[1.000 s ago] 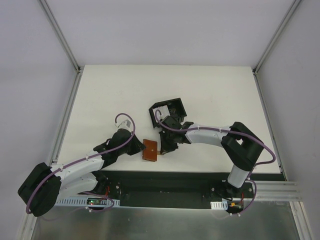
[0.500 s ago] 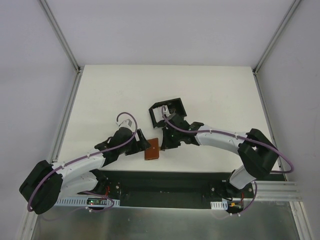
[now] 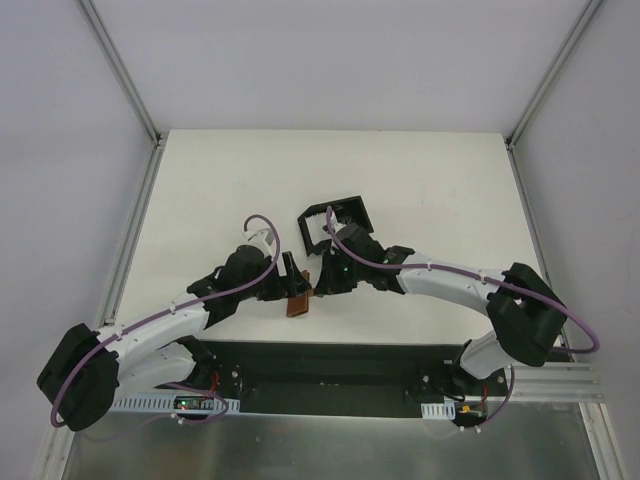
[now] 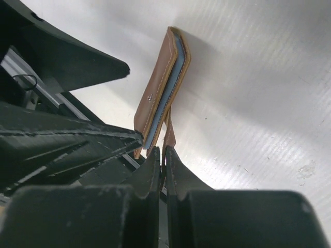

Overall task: Put the credit cards into the card holder
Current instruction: Open the card holder at the center of the board.

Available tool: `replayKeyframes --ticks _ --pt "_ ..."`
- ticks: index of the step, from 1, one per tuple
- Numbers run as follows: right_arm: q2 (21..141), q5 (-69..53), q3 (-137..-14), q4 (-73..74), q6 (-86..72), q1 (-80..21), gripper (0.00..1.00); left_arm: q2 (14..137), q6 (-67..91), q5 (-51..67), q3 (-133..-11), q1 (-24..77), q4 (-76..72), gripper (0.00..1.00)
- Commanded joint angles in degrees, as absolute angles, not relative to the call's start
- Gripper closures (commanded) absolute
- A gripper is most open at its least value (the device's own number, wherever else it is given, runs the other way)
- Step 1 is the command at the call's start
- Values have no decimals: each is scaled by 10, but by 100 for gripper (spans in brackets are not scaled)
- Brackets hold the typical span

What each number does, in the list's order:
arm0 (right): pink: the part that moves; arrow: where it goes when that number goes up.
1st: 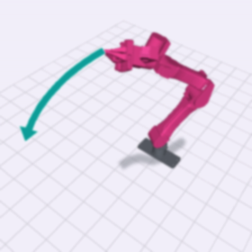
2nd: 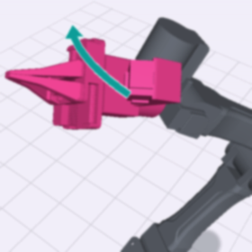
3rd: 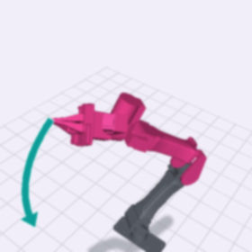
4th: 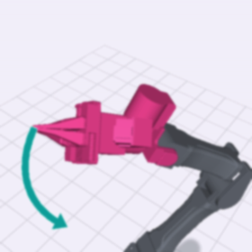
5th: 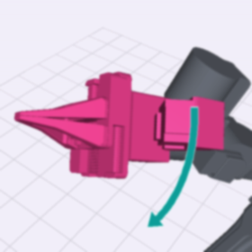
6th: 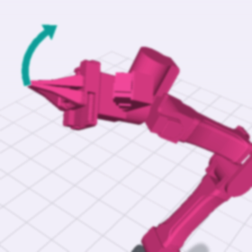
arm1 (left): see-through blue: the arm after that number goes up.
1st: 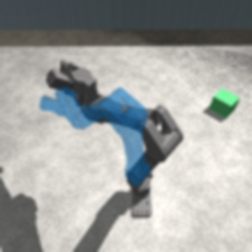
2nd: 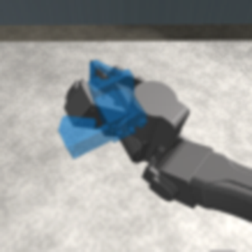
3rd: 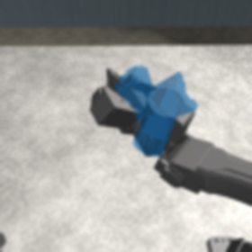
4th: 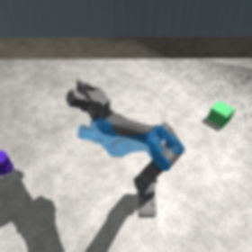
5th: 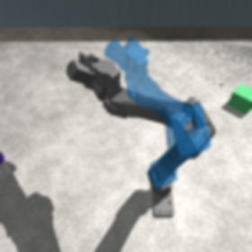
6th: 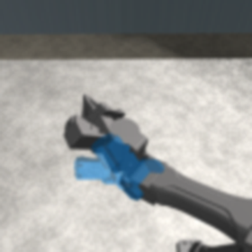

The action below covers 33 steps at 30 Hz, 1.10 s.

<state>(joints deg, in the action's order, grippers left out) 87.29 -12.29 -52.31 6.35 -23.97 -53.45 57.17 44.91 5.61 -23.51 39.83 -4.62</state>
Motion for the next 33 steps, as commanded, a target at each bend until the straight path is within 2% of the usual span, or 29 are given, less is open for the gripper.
replayKeyframes --ticks 1,12,22,28,33 --pt "840 -138 -524 26 -245 -533 99 589 416 105 -257 404 -70 20" --pt "837 -134 -525 30 -241 -533 99 599 410 90 -258 404 -66 42" --pt "842 -136 -533 37 -236 -533 99 583 390 57 -271 403 -48 46" --pt "845 -141 -534 38 -236 -533 99 609 366 66 -300 403 -38 62" --pt "844 -141 -536 39 -234 -533 99 617 347 75 -315 404 -26 68"
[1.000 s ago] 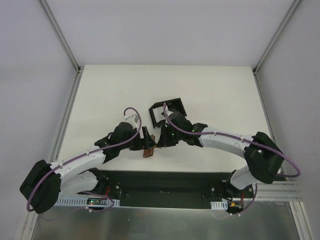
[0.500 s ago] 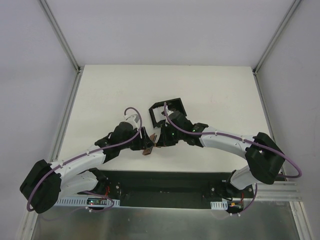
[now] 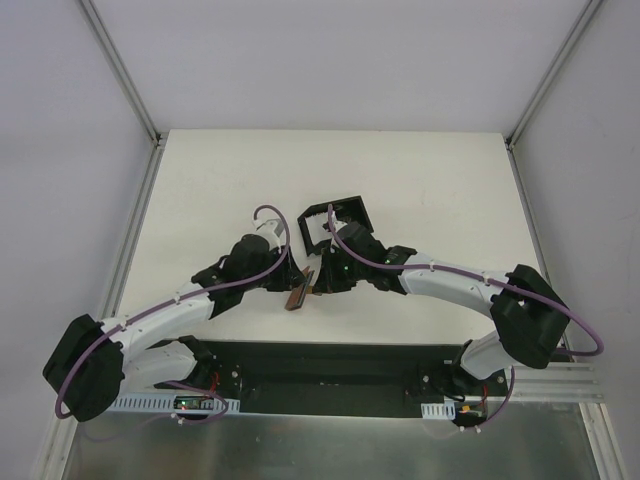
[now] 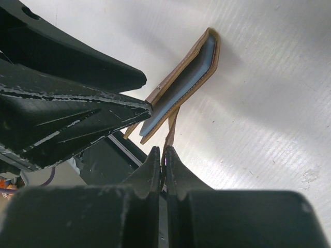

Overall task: Put the credit cards into the card holder
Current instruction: Open the card holder at the center of the board.

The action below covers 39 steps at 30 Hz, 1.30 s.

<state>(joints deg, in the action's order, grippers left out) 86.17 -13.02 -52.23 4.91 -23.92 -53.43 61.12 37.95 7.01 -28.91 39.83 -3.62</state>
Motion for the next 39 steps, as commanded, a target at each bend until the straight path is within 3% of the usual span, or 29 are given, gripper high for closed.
replayKeyframes --ticks 1,21,39 --pt "842 -141 -536 39 -234 -533 100 620 344 76 -316 404 -23 69" --pt "849 -142 -542 40 -236 -533 99 651 266 102 -351 411 26 64" --pt "846 -137 -539 44 -234 -533 99 638 269 39 -360 418 47 78"
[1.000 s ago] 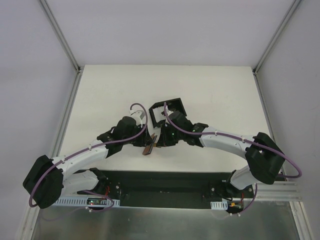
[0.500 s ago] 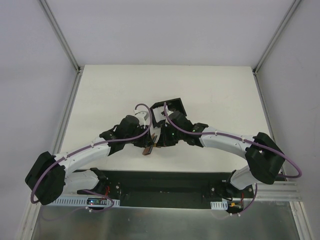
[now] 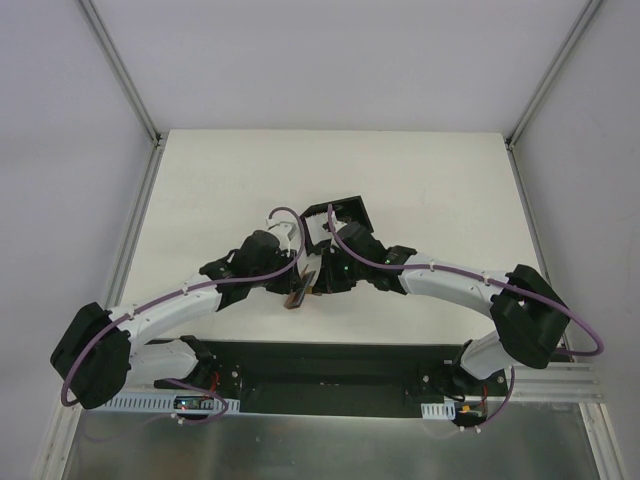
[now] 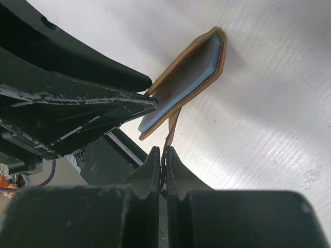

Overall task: Put the credit cards into the card holder
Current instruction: Open the card holder at the center of the board.

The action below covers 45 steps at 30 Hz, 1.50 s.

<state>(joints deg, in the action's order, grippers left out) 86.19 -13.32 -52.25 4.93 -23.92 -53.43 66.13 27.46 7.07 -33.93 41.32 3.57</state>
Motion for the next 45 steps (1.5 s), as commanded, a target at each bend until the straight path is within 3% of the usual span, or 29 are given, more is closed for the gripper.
replayKeyframes --ticks 1,8,13,18,24,31,38,42,45 --pt "846 -136 -539 45 -235 -533 99 635 269 36 -360 418 49 78" --pt "842 -130 -538 52 -229 -533 99 628 269 20 -364 418 55 86" --pt "840 -128 -537 54 -229 -533 99 635 266 19 -366 417 59 100" --pt "838 -127 -539 56 -226 -533 99 634 265 10 -361 418 68 100" --pt "840 -132 -545 58 -225 -533 99 639 258 16 -362 418 68 82" --pt "842 -134 -541 58 -229 -533 99 660 259 33 -374 418 68 81" --pt "842 -131 -542 58 -227 -533 99 651 258 20 -372 418 69 86" --pt "842 -131 -543 62 -222 -531 99 638 271 5 -366 418 69 99" --pt "831 -133 -538 69 -215 -519 99 629 285 -10 -356 417 69 100"
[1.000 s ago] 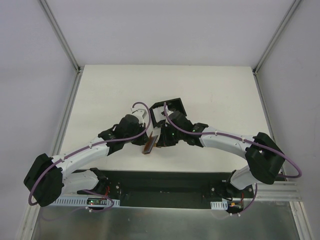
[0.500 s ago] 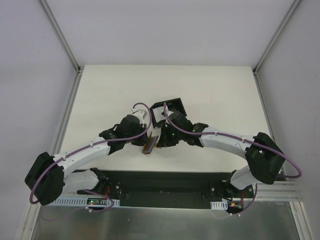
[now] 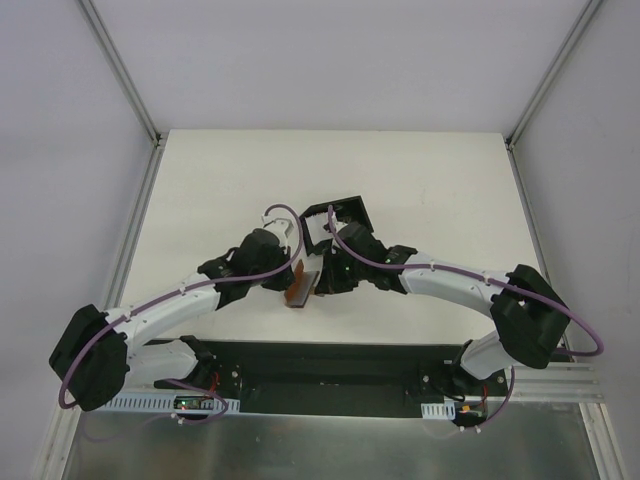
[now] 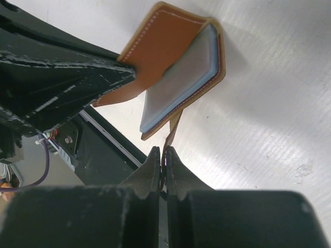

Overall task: Put the credit cards into the card holder
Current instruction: Open the card holder at the center of the board.

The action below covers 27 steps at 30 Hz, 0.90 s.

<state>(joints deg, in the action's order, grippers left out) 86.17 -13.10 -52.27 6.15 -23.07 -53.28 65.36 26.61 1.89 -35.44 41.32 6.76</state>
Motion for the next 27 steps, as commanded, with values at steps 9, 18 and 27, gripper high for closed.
replayKeyframes --ticks 9,18,27 --pt "830 -193 -582 68 -188 -505 99 627 380 -39 -309 418 69 100" --pt "859 -171 -579 93 -191 -503 99 608 418 -45 -284 418 55 100" --pt "797 -128 -443 116 -179 -457 98 577 406 -30 -262 418 30 100"
